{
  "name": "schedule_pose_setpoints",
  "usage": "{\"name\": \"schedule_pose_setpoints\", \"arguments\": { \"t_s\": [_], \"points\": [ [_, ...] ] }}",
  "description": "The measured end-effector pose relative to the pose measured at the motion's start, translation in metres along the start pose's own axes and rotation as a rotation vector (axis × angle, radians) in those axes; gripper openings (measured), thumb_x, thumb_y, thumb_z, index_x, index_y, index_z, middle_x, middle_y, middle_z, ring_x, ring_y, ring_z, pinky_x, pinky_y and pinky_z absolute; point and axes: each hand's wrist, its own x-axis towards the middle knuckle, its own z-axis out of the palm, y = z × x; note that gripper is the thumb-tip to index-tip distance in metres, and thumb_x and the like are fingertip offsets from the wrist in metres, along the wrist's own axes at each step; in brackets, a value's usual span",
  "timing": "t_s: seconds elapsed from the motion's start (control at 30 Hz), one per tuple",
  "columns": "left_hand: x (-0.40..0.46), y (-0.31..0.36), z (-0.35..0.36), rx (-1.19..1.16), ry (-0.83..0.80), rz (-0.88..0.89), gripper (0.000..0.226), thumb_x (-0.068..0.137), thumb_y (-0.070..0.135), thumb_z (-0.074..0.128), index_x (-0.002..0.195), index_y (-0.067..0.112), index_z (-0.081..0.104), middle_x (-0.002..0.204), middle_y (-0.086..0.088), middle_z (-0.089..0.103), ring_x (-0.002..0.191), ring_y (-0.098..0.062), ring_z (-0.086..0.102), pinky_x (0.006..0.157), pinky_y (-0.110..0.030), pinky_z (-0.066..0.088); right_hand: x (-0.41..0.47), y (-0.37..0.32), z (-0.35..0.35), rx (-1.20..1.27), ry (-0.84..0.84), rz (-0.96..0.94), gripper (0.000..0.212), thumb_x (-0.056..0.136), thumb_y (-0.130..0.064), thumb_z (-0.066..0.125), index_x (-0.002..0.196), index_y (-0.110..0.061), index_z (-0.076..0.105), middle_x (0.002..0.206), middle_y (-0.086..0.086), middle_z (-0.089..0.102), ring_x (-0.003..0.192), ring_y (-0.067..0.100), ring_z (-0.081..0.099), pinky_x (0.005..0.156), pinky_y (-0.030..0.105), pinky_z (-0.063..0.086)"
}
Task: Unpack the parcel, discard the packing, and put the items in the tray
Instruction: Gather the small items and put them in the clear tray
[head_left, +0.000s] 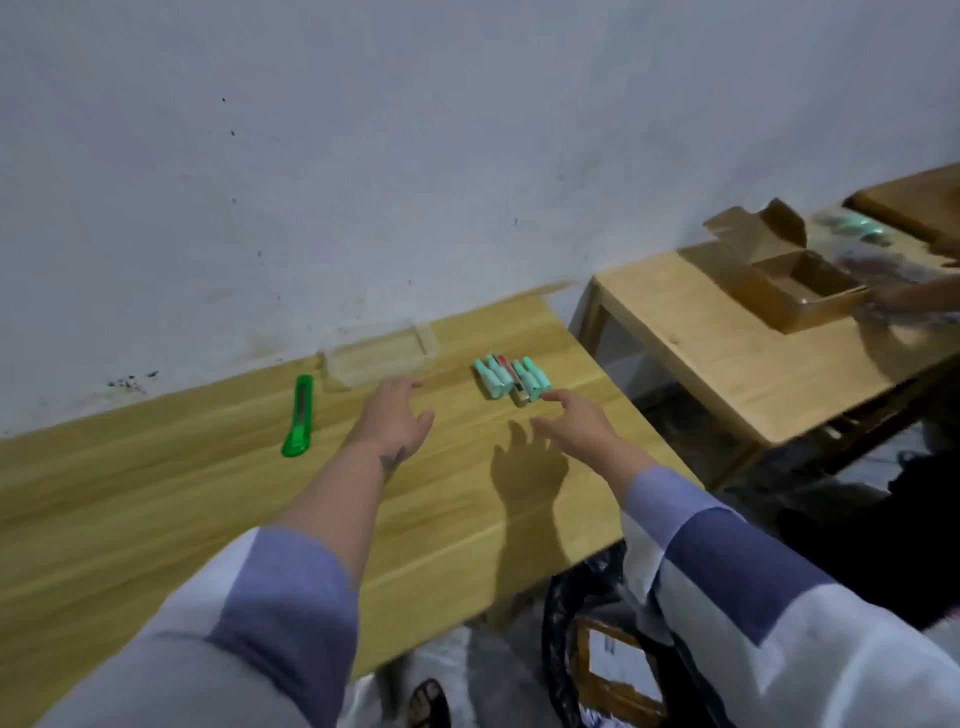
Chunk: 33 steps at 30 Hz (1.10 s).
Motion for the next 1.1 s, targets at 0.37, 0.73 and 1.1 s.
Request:
{"name": "schedule_pose_setpoints", "arguments": {
  "t_s": [0.37,0.73,1.1],
  "points": [
    [0.085,-0.078,-0.014,-0.029,0.189,-0.205,0.082,0.086,0.042,0.063,0.149,0.011,0.019,0.159,-0.006,0.010,0.145,-0.028,0.016,0.115,-0.040,0.022,0.087,-0.032,0.054,-0.207,0.158,0.158,0.081,0.077,-0.053,0.064,0.142,-0.026,0.026,0.140,0.012,0.032,0.125,0.039,0.036,0.099,0.044,0.037],
    [0.116,-0.087,-0.002,-0.132,0.266,-0.323,0.089,0.086,0.043,0.062,0.151,0.008,0.012,0.160,-0.006,0.007,0.145,-0.023,0.016,0.112,-0.034,0.026,0.136,-0.045,0.064,-0.342,0.089,0.088,0.065,0.075,-0.047,0.066,0.132,-0.030,0.039,0.129,0.014,0.039,0.116,0.039,0.039,0.097,0.042,0.035],
    [0.121,-0.081,0.005,-0.167,0.301,-0.378,0.093,0.084,0.046,0.064,0.151,0.009,0.011,0.158,-0.009,0.018,0.144,-0.025,0.020,0.114,-0.033,0.022,0.169,-0.083,0.036,-0.088,-0.041,-0.196,0.064,0.070,-0.038,0.075,0.127,-0.036,0.047,0.109,0.009,0.050,0.101,0.032,0.058,0.092,0.040,0.050]
  ]
}}
